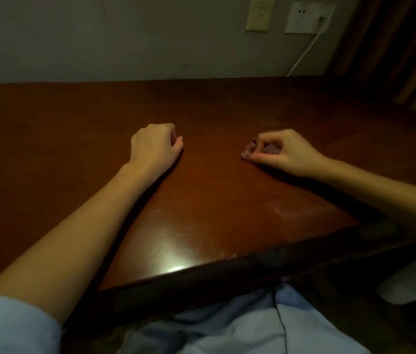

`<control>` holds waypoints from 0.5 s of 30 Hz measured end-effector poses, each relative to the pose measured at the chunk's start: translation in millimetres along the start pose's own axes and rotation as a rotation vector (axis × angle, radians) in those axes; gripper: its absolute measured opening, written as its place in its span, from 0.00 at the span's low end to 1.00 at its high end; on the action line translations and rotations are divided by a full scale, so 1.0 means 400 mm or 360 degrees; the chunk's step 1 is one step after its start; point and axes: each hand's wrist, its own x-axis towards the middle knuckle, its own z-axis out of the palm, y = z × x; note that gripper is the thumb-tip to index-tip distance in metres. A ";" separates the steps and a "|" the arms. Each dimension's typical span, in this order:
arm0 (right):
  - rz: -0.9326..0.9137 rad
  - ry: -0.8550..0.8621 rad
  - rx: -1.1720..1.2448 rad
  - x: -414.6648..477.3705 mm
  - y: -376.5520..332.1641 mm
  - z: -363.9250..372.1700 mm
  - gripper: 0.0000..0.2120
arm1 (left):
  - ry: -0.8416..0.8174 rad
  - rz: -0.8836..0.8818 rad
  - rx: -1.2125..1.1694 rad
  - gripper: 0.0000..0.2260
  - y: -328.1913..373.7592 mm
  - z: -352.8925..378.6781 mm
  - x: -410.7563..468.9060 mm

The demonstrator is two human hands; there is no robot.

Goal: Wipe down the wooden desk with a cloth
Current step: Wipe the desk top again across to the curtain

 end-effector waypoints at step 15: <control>-0.0056 0.0027 -0.0015 -0.171 -0.091 0.003 0.10 | -0.0021 0.0075 -0.0043 0.10 0.014 -0.003 -0.001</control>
